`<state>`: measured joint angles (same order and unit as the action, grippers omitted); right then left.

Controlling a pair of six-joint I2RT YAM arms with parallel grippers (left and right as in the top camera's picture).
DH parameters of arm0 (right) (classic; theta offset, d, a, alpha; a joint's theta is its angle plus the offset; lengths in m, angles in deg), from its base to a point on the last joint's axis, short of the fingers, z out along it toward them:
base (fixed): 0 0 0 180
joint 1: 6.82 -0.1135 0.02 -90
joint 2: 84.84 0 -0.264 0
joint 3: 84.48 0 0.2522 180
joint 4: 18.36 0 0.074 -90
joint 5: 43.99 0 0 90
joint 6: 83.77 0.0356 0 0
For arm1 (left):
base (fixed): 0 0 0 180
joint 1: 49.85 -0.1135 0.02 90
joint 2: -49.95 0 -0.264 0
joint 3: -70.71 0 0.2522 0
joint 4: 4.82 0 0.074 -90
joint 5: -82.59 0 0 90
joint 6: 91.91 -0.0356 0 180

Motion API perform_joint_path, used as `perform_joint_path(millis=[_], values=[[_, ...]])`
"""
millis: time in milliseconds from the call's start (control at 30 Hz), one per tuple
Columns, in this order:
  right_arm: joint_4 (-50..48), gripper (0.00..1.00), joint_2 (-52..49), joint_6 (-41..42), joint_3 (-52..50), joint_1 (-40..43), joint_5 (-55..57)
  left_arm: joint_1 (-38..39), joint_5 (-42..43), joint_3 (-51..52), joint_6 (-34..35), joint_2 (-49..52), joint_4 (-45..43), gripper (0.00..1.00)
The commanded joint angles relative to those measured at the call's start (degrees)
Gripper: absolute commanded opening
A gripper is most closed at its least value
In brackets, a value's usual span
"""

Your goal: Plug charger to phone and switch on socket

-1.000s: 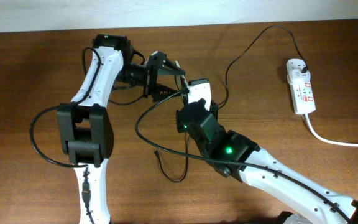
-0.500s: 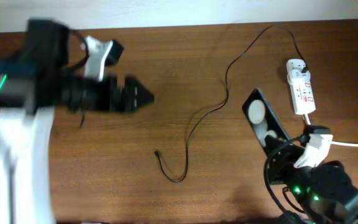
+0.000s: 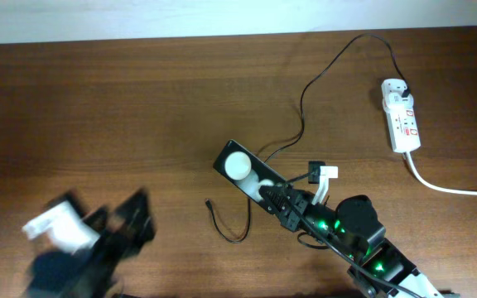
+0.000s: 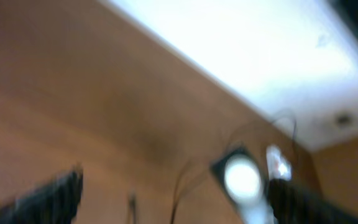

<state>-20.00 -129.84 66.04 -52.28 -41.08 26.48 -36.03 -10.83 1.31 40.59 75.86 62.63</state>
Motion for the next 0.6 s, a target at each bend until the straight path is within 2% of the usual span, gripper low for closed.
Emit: perform_joint_path(millis=[0, 33, 67, 167, 233, 267, 333, 400, 500, 567], values=[[-0.8, 0.04, 1.0, -4.1, 0.6, 0.2, -2.8, 0.3, 18.7, 26.8, 24.5, 6.3, -36.2, 0.99], [-0.5, 0.04, 0.7, -4.0, 0.6, 0.2, 0.1, 0.3, 25.7, 33.6, 30.1, 10.4, -53.7, 0.99], [-0.5, 0.04, -0.4, -1.6, 0.6, 0.2, 7.1, 0.3, 32.9, 41.3, 40.8, 20.3, -76.2, 0.99], [-2.8, 0.04, -4.4, 10.6, 0.6, 0.2, 12.5, 0.3, 42.6, 42.9, 50.9, 35.1, -94.2, 0.99], [-12.2, 0.04, -10.8, 14.6, 0.6, 0.2, 9.6, 0.3, 48.5, 42.9, 55.8, 47.0, -111.8, 1.00], [-17.1, 0.04, -13.5, 14.6, 0.6, 0.2, 7.9, 0.3, 50.1, 42.9, 57.6, 51.2, -116.2, 0.99], [-25.7, 0.04, -18.7, 16.1, 0.6, 0.2, 4.3, 0.3, 51.7, 42.9, 59.1, 55.8, -119.1, 0.97], [-26.4, 0.04, -22.1, 21.4, 0.6, 0.2, 2.7, 0.3, 51.6, 42.1, 59.4, 56.4, -119.7, 0.96], [-28.7, 0.04, -24.1, 21.7, 0.6, 0.1, 0.5, 0.3, 50.3, 39.3, 53.5, 56.4, -119.6, 0.91], [-30.1, 0.04, -24.1, 21.9, 0.6, -0.3, 0.2, 0.3, 48.1, 37.8, 53.0, 56.4, -119.7, 0.86]])
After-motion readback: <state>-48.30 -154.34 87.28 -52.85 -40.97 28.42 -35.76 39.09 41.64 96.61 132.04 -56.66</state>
